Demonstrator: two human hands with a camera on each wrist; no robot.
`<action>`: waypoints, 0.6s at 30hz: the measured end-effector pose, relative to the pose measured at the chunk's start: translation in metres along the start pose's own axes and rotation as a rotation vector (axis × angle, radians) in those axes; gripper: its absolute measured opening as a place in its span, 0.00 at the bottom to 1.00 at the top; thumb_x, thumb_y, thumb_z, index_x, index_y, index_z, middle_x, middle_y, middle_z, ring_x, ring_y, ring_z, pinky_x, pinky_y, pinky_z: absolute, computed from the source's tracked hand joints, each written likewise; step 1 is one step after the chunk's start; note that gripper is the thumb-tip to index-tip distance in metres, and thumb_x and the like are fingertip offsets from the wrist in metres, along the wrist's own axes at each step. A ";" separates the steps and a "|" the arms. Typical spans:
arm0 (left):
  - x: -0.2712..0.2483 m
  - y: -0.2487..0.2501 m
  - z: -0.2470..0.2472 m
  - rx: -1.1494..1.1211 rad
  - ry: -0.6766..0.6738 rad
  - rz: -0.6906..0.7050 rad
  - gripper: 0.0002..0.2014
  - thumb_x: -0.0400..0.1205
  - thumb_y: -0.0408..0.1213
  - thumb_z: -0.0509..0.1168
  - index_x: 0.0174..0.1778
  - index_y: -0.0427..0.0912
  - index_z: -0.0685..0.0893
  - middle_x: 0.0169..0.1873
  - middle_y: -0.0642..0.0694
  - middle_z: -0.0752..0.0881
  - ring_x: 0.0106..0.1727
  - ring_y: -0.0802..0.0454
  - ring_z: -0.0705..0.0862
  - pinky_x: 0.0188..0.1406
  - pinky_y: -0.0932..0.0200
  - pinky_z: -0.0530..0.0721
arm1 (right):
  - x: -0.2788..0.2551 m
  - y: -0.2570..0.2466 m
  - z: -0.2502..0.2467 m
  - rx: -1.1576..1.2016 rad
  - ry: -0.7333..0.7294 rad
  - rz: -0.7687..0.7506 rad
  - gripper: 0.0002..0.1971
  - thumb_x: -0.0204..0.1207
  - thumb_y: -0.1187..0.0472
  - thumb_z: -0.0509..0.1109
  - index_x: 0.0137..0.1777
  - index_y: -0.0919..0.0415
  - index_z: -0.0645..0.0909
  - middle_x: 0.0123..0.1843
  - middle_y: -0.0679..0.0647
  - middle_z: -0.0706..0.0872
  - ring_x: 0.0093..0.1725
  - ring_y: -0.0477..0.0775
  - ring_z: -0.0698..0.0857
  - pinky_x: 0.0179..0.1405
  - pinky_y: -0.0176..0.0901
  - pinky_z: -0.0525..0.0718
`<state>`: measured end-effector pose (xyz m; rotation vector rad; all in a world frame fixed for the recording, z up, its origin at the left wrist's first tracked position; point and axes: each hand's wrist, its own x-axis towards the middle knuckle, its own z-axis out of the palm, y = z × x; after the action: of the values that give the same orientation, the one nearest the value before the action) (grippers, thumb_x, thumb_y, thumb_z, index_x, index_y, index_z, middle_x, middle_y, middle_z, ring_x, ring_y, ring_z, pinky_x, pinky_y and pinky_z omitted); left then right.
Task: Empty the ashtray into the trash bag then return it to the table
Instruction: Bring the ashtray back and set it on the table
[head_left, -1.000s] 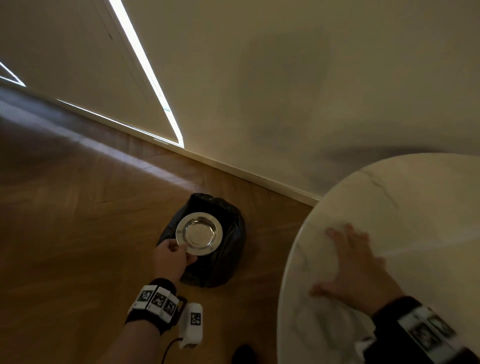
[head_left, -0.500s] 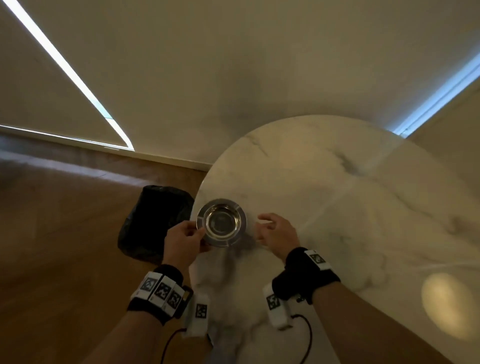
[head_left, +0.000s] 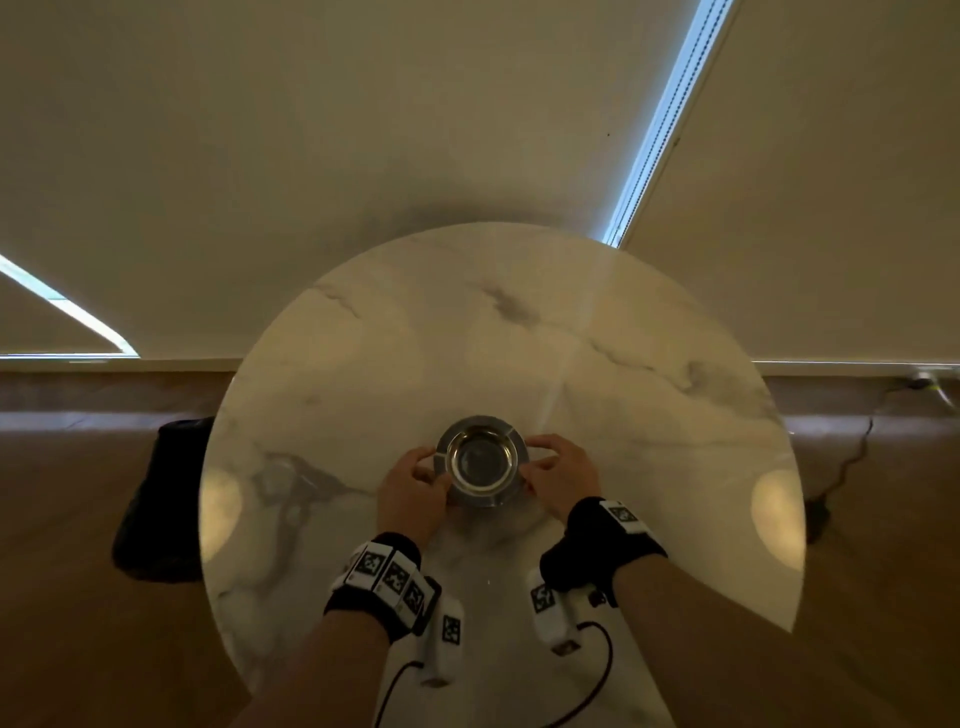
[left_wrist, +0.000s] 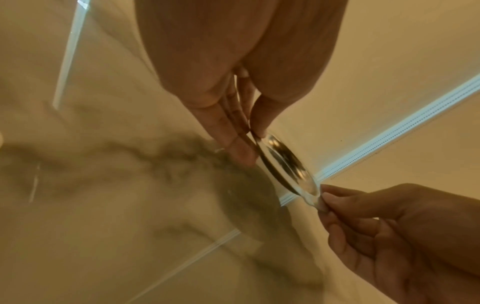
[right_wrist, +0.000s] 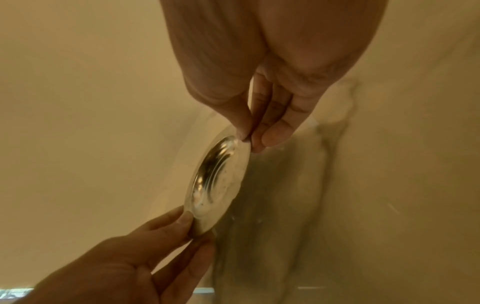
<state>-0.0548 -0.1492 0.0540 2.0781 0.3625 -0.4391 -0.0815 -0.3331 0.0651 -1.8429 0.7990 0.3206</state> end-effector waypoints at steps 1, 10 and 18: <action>0.001 0.003 0.007 0.030 0.004 0.022 0.19 0.76 0.36 0.74 0.63 0.46 0.84 0.46 0.41 0.90 0.48 0.42 0.88 0.56 0.43 0.88 | 0.003 0.003 -0.006 -0.008 0.008 0.001 0.13 0.70 0.62 0.77 0.49 0.42 0.83 0.41 0.54 0.93 0.44 0.56 0.91 0.54 0.57 0.91; 0.001 0.012 0.031 0.154 -0.012 -0.007 0.13 0.75 0.38 0.74 0.55 0.45 0.85 0.38 0.49 0.85 0.46 0.46 0.83 0.49 0.57 0.78 | 0.031 0.013 -0.028 -0.074 0.032 -0.044 0.12 0.74 0.60 0.74 0.57 0.50 0.86 0.50 0.57 0.93 0.50 0.55 0.89 0.55 0.42 0.84; 0.019 0.014 0.022 0.097 0.018 -0.030 0.03 0.76 0.40 0.70 0.43 0.47 0.87 0.39 0.45 0.92 0.42 0.42 0.90 0.50 0.41 0.91 | 0.031 0.027 -0.029 -0.117 0.079 -0.013 0.07 0.68 0.57 0.77 0.46 0.53 0.85 0.42 0.51 0.92 0.45 0.54 0.90 0.52 0.45 0.87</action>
<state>-0.0358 -0.1733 0.0457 2.1740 0.3911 -0.4640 -0.0808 -0.3772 0.0406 -1.9794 0.8372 0.2926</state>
